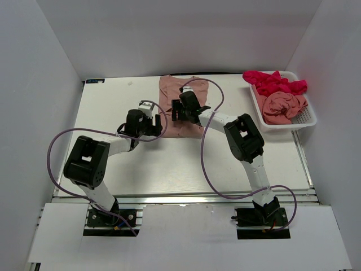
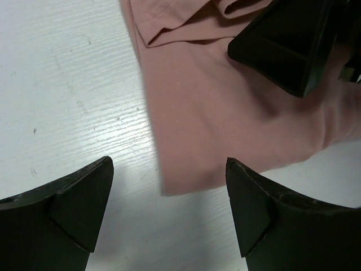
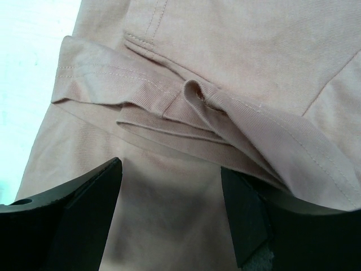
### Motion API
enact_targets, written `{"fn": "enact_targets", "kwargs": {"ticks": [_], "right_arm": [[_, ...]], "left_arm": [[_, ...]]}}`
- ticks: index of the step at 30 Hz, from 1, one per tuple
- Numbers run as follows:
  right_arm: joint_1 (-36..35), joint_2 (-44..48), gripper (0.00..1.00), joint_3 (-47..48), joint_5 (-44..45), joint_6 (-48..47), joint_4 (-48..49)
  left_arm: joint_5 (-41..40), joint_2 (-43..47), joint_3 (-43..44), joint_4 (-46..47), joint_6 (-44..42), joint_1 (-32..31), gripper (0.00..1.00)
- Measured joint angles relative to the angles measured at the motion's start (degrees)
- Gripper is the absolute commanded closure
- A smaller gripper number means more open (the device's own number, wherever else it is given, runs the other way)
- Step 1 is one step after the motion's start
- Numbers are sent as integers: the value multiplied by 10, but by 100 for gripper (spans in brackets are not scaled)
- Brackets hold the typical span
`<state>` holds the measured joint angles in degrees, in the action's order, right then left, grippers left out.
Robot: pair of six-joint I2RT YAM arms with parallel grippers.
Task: Fold and stack the t-shirts
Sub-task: Fold the folded rectangular tshirt in 1/3 of the way
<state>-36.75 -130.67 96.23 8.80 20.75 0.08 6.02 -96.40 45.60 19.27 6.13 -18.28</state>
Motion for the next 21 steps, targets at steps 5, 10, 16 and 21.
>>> {"fn": "enact_targets", "kwargs": {"ticks": [5, 10, 16, 21], "right_arm": [[0, 0, 25, 0, -6, 2, 0], [0, 0, 25, 3, -11, 5, -1], [0, 0, 25, 6, -15, 7, -1], [0, 5, 25, 6, -15, 6, -2]], "left_arm": [[-12, -9, -15, 9, -3, -7, 11], [-25, -10, -22, 10, -6, -15, 11], [-70, -26, -32, 38, -15, -33, 11], [-105, -68, -16, 52, -22, -49, 11]]}}
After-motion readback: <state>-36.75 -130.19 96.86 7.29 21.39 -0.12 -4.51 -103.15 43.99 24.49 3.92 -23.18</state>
